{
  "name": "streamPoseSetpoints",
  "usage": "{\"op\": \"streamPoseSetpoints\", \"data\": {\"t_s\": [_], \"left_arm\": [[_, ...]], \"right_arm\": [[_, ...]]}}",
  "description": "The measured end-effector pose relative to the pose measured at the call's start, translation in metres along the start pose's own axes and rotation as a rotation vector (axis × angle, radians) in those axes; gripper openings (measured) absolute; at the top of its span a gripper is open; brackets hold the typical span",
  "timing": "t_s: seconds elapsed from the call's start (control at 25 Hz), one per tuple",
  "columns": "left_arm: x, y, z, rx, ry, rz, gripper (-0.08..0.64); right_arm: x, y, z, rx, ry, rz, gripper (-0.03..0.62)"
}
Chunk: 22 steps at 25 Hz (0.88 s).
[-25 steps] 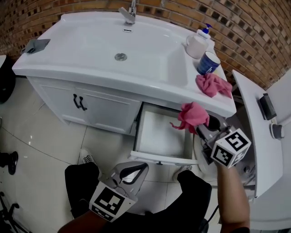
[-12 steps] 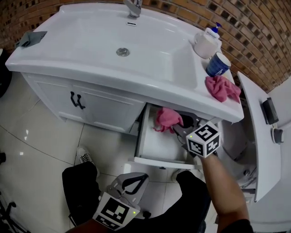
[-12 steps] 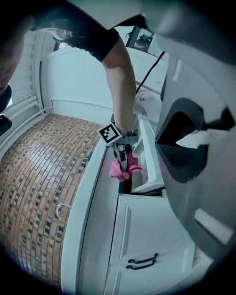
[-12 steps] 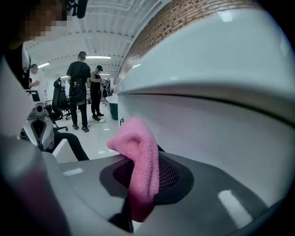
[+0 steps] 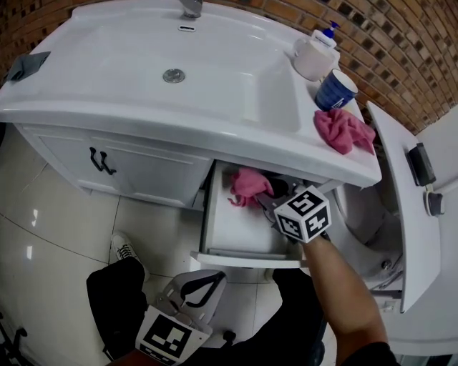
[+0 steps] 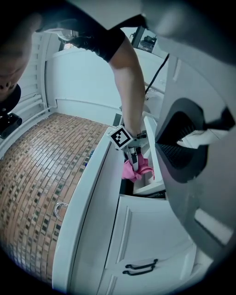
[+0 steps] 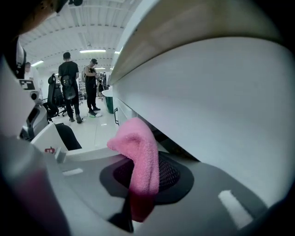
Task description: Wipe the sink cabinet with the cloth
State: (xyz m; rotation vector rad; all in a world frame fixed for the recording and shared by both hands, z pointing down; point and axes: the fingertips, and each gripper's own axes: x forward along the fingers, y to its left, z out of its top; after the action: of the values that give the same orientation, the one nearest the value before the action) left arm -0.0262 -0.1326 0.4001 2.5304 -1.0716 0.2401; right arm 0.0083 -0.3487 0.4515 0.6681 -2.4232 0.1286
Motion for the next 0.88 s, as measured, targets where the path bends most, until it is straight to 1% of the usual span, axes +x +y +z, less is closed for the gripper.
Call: {"op": "streamPoseSetpoints", "data": {"t_s": [0.16,0.32,0.6,0.76,0.88], "left_arm": [[0.004,-0.003,-0.002,0.001,0.006,-0.016,0.006],[0.008,-0.008,-0.003,0.001,0.004,-0.028,0.006],[0.014,-0.018,-0.005,-0.002,0.008,-0.056,0.006],[0.014,-0.023,-0.007,0.001,0.012,-0.063,0.006],[0.013,-0.023,-0.007,0.001,0.011,-0.065,0.006]], "right_arm": [[-0.012,-0.006,-0.008,-0.05,0.043,-0.025,0.077],[-0.029,-0.023,-0.024,-0.026,0.071,-0.056,0.077],[-0.07,-0.052,-0.049,-0.035,0.136,-0.129,0.077],[-0.085,-0.062,-0.062,-0.036,0.168,-0.154,0.077],[-0.088,-0.062,-0.062,-0.039,0.168,-0.164,0.077]]}}
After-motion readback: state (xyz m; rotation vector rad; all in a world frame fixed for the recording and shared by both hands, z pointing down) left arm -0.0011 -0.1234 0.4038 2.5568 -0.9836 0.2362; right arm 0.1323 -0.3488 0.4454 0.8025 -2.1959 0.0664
